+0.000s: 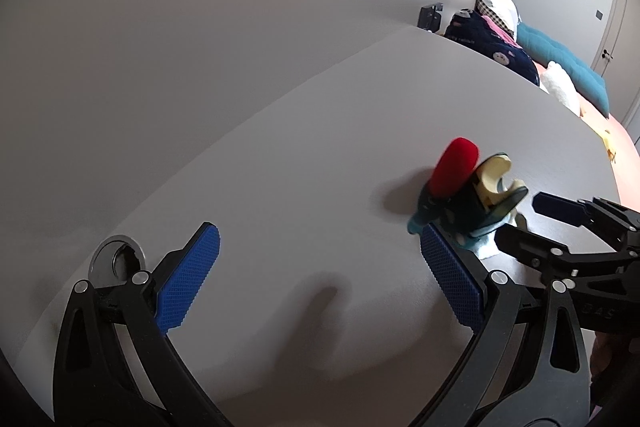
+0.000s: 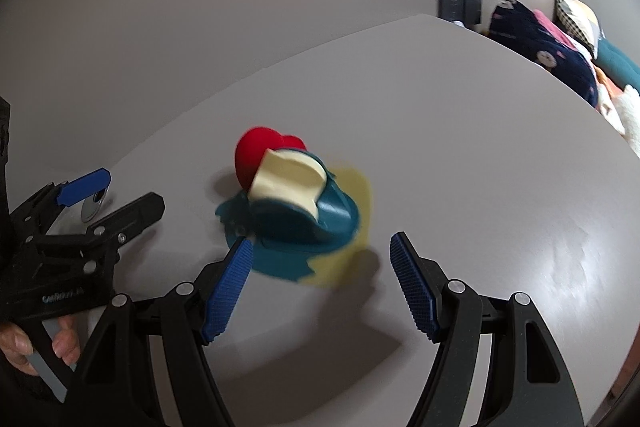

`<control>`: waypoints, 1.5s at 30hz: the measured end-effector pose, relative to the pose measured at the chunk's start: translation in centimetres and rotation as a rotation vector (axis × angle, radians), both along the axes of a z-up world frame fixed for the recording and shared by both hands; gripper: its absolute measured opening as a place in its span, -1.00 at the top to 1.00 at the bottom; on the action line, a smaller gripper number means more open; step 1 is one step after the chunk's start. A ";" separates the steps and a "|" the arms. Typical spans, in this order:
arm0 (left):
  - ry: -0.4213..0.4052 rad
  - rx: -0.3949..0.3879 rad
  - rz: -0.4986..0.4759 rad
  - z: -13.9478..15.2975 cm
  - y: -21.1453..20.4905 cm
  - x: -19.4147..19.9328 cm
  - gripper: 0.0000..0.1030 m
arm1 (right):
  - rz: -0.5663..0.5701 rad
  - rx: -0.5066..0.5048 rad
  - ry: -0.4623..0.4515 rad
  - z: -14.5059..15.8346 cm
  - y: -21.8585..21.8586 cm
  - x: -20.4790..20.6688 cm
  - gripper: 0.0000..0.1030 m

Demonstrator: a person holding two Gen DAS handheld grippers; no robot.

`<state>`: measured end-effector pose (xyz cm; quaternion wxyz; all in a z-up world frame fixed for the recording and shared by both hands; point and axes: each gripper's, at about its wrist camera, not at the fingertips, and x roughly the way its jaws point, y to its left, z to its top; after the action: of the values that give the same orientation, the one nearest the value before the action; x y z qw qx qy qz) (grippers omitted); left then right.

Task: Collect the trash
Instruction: 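Grasp the teal-yellow base with the right tool, pulling it off the red heart, then grasp the red heart plush with the left tool while the right tool holds the teal base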

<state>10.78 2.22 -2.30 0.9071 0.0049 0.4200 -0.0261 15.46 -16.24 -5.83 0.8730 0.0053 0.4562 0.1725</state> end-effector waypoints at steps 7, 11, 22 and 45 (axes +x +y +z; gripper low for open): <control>0.014 0.022 -0.001 -0.6 0.3 0.4 -0.89 | 0.009 -0.011 -0.002 -0.6 1.6 2.0 -0.40; 0.016 0.021 -0.010 -0.7 0.0 0.7 -0.89 | -0.003 -0.031 -0.024 -0.7 1.6 2.2 -0.27; 0.004 0.010 -0.086 -0.2 -2.4 1.2 -0.89 | -0.040 -0.034 -0.078 0.7 -0.9 2.2 0.23; -0.023 0.018 -0.183 -0.4 -10.9 7.1 -0.89 | -0.171 -0.045 -0.107 2.3 -9.4 1.6 0.23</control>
<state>17.83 -8.71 -2.75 0.9055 0.0520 0.4077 -0.1051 17.07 -25.68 -3.52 0.9075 0.0155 0.4106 0.0869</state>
